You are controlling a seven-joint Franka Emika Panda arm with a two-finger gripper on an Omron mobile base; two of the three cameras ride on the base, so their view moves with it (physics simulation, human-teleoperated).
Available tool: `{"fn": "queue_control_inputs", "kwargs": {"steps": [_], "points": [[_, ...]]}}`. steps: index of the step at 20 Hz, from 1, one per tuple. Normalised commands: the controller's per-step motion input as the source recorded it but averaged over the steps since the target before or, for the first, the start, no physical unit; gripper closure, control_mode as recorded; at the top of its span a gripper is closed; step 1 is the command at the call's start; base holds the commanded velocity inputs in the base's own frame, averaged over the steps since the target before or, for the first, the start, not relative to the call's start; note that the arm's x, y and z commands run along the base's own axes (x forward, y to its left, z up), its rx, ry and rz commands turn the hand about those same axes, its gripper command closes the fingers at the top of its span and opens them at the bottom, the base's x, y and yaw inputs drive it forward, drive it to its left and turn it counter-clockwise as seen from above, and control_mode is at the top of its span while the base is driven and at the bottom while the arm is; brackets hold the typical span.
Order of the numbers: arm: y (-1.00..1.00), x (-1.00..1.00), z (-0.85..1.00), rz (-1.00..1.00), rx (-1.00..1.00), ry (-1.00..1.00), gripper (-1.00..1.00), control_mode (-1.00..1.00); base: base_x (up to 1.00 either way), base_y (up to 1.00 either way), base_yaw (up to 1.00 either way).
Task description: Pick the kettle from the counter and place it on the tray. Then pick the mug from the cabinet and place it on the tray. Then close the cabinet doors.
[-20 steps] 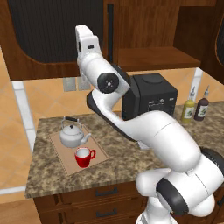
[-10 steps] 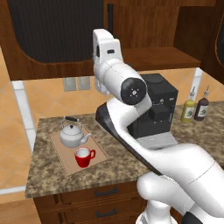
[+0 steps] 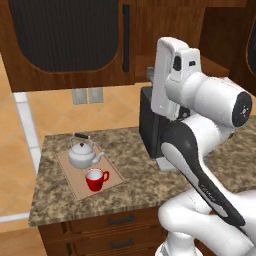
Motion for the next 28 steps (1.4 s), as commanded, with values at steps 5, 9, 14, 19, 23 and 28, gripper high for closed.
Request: {"fn": "queue_control_inputs", "kwargs": {"steps": [5, 9, 14, 19, 23, 28], "points": [[-0.73, -0.62, 0.00, 0.20, 0.00, 0.23, 1.00, -1.00, 0.00, 0.00, 0.00], [-0.85, -0.52, -0.04, 0.08, 0.02, 0.03, 1.00, -1.00, 0.00, 0.00, 0.00], [-0.58, -0.10, -0.03, 0.07, 0.02, 0.00, 1.00, -1.00, 0.00, 0.00, 0.00], [-0.47, -0.01, -0.03, 0.00, 0.05, 0.00, 1.00, -1.00, 0.00, 0.00, 0.00], [-0.63, -0.06, -0.02, -0.08, 0.05, 0.00, 1.00, -1.00, 0.00, 0.00, 0.00], [-0.89, -0.23, -0.08, -0.13, 0.06, 0.00, 1.00, -1.00, 0.00, 0.00, 0.00]]}}
